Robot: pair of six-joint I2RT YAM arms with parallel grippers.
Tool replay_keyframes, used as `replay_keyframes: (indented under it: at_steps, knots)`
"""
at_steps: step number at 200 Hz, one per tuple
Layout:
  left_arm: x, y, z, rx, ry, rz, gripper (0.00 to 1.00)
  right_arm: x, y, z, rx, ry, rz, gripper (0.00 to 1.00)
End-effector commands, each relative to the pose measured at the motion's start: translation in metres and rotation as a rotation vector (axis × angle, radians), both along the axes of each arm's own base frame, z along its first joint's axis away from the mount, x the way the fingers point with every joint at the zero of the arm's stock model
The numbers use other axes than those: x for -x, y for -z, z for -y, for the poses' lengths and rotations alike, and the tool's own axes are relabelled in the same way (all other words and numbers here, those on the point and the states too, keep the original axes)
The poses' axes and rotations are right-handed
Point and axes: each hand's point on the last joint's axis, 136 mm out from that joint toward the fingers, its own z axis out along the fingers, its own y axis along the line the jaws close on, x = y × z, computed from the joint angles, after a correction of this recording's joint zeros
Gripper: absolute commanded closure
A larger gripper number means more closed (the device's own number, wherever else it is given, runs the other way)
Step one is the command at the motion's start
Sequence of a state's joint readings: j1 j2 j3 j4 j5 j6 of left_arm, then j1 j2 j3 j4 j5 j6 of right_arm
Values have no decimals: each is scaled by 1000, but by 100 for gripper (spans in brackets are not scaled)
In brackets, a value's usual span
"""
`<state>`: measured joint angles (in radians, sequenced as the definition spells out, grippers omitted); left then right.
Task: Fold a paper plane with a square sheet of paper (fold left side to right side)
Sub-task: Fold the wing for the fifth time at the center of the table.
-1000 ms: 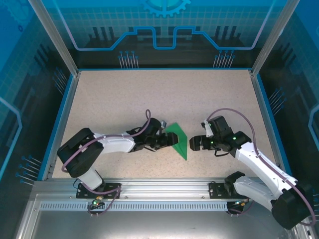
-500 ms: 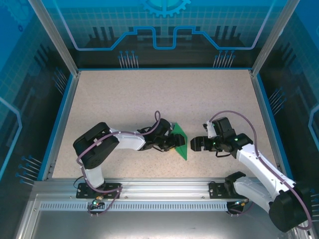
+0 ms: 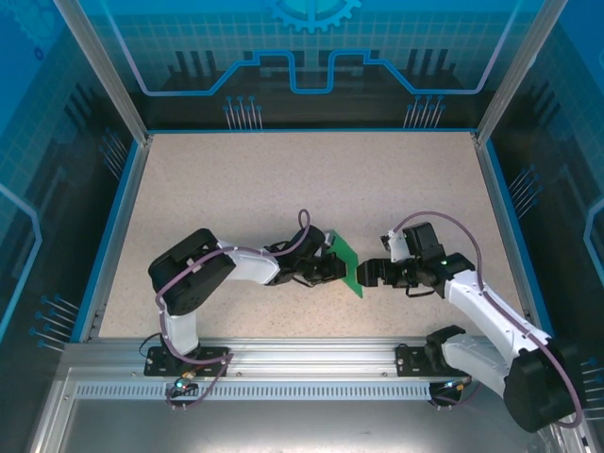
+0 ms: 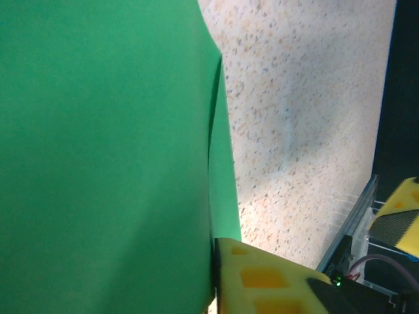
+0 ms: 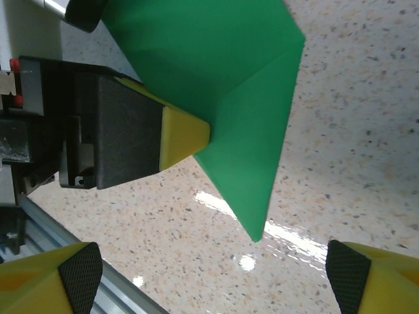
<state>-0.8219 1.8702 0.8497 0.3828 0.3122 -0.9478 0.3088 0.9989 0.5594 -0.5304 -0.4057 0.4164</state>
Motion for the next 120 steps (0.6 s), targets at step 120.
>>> replay_keyframes:
  at_steps: [120]
  knots:
    - [43, -42, -38, 165, 357, 228, 100, -81, -16, -33, -435, -184, 82, 26]
